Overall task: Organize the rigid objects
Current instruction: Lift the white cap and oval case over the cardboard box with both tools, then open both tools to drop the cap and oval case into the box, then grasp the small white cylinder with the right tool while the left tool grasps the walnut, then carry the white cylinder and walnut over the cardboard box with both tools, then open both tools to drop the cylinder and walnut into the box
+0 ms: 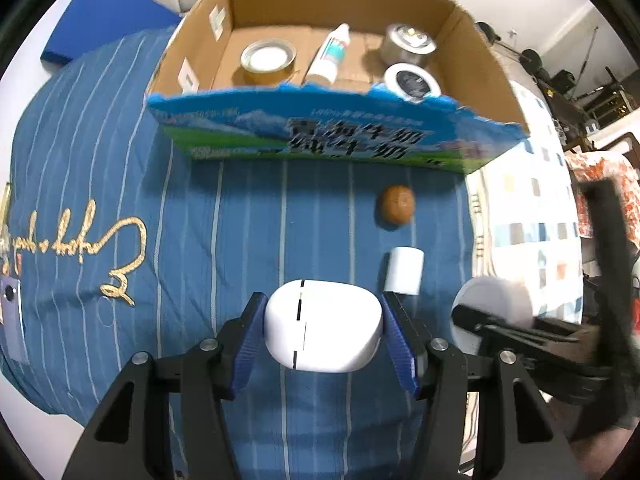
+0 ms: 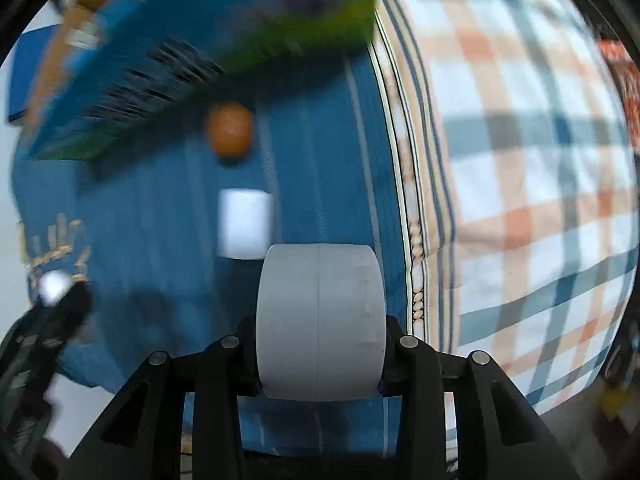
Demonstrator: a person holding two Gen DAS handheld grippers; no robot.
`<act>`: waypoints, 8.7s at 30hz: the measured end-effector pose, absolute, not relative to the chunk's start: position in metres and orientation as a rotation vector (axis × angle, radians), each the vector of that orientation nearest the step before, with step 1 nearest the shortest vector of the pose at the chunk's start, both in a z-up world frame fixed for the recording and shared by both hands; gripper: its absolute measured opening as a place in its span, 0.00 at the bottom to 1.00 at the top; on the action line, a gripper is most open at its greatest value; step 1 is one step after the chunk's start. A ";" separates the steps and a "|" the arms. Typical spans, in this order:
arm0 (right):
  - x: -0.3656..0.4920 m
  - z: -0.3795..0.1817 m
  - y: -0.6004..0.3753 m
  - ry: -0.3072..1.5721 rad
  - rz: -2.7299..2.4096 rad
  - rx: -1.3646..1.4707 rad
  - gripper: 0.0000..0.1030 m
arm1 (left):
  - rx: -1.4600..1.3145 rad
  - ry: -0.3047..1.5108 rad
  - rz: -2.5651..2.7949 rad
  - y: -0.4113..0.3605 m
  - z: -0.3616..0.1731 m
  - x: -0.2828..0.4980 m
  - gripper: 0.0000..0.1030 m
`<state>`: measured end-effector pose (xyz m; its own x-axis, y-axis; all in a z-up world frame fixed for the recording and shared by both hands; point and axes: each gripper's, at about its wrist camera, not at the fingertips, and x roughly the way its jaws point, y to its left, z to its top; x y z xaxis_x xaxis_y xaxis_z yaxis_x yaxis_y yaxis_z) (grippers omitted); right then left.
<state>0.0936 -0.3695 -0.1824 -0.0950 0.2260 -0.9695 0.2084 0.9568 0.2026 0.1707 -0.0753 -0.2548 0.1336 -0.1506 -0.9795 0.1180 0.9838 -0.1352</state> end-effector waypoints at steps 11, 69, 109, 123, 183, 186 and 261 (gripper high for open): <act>0.137 -0.048 -0.358 1.444 0.146 0.284 0.39 | -0.121 1.279 -0.261 -0.075 -0.166 0.199 0.53; 0.302 -0.168 -0.285 1.572 0.108 0.082 0.80 | -0.116 1.562 -0.249 -0.042 -0.261 0.360 0.77; 0.138 -0.013 -0.337 1.363 0.036 0.172 1.00 | -0.015 1.194 -0.101 -0.029 -0.126 0.206 0.99; 0.131 -0.249 -0.320 1.761 -0.051 0.348 0.34 | 0.017 1.489 -0.026 -0.025 -0.292 0.211 0.99; 0.077 -0.199 -0.345 1.656 0.073 0.158 0.33 | 0.053 1.438 -0.195 -0.108 -0.261 0.187 0.29; 0.073 -0.202 -0.336 1.659 0.087 0.150 0.33 | 0.048 1.439 -0.194 -0.110 -0.267 0.185 0.29; 0.394 -0.167 -0.312 1.545 0.017 0.016 0.67 | 0.011 1.404 -0.178 -0.047 -0.250 0.486 0.95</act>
<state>0.3941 -0.3118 -0.1673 0.0254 0.0207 -0.9995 -0.0009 0.9998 0.0207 0.4861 -0.0473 -0.2498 0.1549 -0.1179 -0.9809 0.1309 0.9865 -0.0979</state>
